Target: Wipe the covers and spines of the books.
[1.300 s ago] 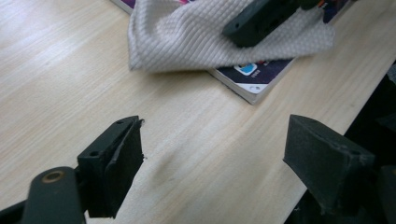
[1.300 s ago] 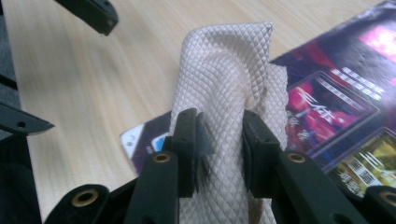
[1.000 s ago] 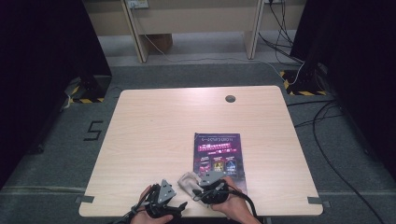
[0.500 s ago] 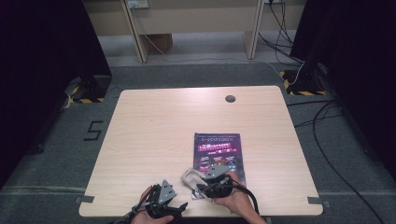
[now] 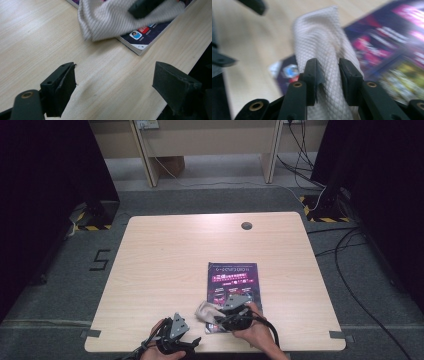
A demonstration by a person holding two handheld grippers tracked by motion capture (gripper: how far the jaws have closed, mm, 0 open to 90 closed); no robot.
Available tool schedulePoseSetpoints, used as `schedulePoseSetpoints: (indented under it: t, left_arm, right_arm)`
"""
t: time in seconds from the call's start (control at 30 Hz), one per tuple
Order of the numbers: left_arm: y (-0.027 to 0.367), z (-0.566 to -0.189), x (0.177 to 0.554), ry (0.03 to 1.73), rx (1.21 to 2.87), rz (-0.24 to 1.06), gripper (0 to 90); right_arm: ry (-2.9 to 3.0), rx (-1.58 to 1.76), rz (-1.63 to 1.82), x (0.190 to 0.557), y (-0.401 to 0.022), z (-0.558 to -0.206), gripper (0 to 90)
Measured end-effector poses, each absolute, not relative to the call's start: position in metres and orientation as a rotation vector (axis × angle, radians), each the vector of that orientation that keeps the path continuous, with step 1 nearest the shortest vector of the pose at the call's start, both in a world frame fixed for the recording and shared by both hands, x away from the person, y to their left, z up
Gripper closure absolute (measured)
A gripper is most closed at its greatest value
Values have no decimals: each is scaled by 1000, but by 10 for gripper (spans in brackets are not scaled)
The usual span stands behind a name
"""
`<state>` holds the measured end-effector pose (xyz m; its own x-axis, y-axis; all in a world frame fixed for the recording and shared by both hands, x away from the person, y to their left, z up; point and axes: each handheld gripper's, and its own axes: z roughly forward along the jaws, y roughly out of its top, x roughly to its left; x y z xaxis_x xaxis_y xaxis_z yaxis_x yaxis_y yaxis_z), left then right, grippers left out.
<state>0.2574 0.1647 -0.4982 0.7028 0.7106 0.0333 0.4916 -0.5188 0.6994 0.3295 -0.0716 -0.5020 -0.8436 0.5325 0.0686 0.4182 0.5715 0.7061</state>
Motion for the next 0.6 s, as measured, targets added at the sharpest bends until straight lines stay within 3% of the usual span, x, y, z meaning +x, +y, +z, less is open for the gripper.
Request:
schedulePoseSetpoints:
  t: [0.33, 0.6]
  left_arm:
    - [164, -498, 257, 908, 2232, 413, 180]
    - [164, -499, 257, 904, 2235, 410, 180]
  right_arm:
    - [2543, 960, 1056, 354, -112, -500, 691]
    - [2573, 918, 1072, 343, -106, -500, 701]
